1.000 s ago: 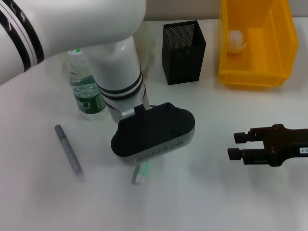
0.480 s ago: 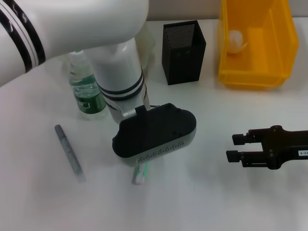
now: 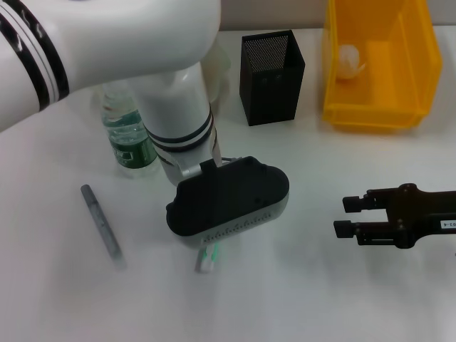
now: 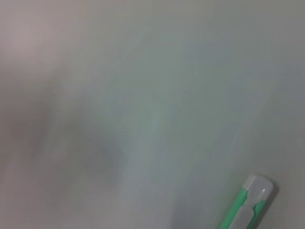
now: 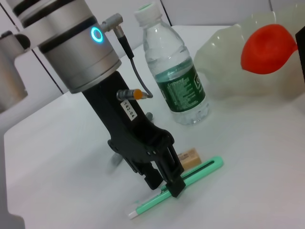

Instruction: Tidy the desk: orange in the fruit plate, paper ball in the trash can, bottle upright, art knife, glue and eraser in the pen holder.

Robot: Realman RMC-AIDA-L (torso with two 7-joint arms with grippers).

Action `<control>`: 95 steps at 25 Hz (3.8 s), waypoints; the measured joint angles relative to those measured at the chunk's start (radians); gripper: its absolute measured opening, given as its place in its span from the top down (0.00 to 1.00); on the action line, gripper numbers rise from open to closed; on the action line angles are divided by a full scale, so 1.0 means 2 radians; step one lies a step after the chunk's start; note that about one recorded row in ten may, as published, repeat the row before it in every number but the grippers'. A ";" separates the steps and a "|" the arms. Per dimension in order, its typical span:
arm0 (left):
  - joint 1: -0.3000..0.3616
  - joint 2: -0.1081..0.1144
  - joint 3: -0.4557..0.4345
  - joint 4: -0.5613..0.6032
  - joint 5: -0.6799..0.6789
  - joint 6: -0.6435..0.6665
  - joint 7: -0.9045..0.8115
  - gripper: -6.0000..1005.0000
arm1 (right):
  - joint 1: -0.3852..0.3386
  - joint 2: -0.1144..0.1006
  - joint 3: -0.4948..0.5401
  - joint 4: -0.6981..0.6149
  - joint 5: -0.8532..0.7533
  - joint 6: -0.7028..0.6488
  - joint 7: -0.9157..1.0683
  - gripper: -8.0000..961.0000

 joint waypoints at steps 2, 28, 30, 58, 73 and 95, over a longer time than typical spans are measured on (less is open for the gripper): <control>-0.001 0.000 0.004 -0.003 0.000 -0.003 -0.002 0.56 | 0.000 0.000 0.001 0.000 0.000 0.000 0.000 0.36; -0.008 0.000 0.009 -0.013 -0.005 -0.007 -0.002 0.66 | 0.001 0.000 0.002 0.001 0.002 -0.001 0.001 0.36; -0.008 0.000 0.010 -0.013 -0.006 -0.007 -0.002 0.67 | 0.001 0.000 0.002 0.001 0.002 -0.001 0.001 0.36; -0.005 0.000 0.013 -0.012 -0.006 -0.004 0.007 0.81 | 0.002 -0.002 0.002 0.000 0.002 -0.007 0.007 0.36; 0.026 0.000 -0.168 0.044 -0.039 0.087 -0.037 0.81 | 0.000 -0.006 0.014 -0.017 0.005 -0.030 0.009 0.36; 0.089 0.004 -0.366 -0.001 -0.283 0.076 -0.186 0.79 | -0.001 -0.036 0.015 -0.019 0.002 -0.067 -0.010 0.36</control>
